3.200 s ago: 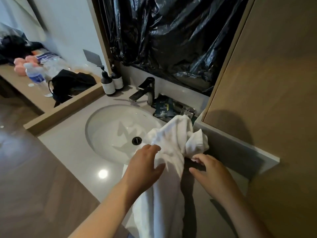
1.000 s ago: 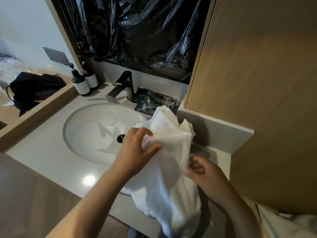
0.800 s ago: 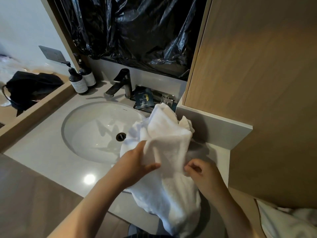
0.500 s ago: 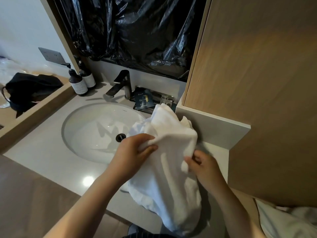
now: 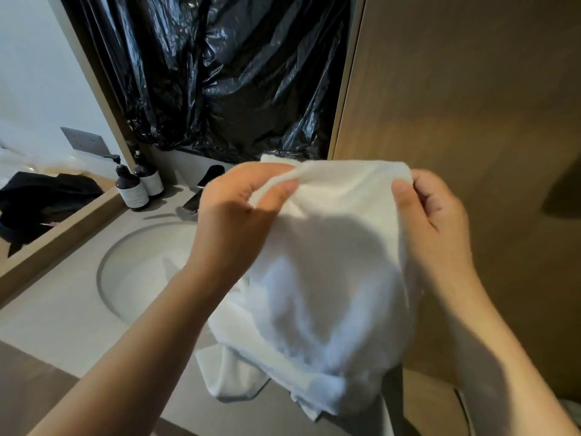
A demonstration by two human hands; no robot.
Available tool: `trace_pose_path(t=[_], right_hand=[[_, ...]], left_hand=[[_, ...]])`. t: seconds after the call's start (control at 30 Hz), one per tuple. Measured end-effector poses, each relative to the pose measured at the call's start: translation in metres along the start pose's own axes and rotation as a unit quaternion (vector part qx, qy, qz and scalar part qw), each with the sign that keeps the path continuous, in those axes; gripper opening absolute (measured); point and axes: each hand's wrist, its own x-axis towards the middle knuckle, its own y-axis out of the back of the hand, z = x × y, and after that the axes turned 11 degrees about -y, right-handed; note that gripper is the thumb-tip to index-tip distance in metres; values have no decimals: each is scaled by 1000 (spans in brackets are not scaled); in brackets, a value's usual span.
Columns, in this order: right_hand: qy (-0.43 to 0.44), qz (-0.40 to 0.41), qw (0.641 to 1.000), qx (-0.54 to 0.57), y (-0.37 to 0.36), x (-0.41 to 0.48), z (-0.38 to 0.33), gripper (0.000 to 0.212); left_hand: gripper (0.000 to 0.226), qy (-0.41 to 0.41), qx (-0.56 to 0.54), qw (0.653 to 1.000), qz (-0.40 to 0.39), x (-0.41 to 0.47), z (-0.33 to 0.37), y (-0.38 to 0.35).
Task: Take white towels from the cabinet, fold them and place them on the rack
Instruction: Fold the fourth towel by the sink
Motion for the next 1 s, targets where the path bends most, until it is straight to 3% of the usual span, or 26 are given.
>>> trace_pose_path(t=[0.07,0.13,0.2,0.27,0.3,0.4,0.47,0.57,0.63,0.8,0.9,1.0], right_hand=[[-16,-9,999,-42,0,8,6,18],[-83,-50,991,-89,-3,7,24,12],[-167,-101,970,-143,-6,-6,48,35],[-204,-140,956,-158,-6,-33,68,58],[-209,-151,957,-136,-6,-49,74,59],[-206,-171,961,-73,-8,-97,97,32],[-222,-197,950,-97,-7,-118,116,29],[-266,-271,914,-143,-4,-136,138,37],[-277,-309,893,-174,-5,-143,145,43],[-237,-317,898,-193,-15,-153,151,34],[-199,-302,910,-203,-19,-152,150,12],[-186,-309,911,-200,-19,-148,144,6]], left_hand=[[15,24,-9,1000,-15,2,-4,-5],[10,75,7,994,-79,-8,-15,-15],[12,82,64,979,-173,-29,-30,-26],[41,147,109,941,-283,-55,-43,-32],[58,179,115,922,-323,-68,-47,-33],[83,172,140,909,-353,-107,-51,-33],[76,108,163,926,-322,-126,-47,-31],[44,11,151,948,-282,-144,-44,-31],[33,4,149,932,-330,-152,-45,-34],[47,31,199,866,-457,-168,-53,-48],[40,21,198,863,-465,-171,-60,-51],[26,16,190,872,-450,-168,-65,-51]])
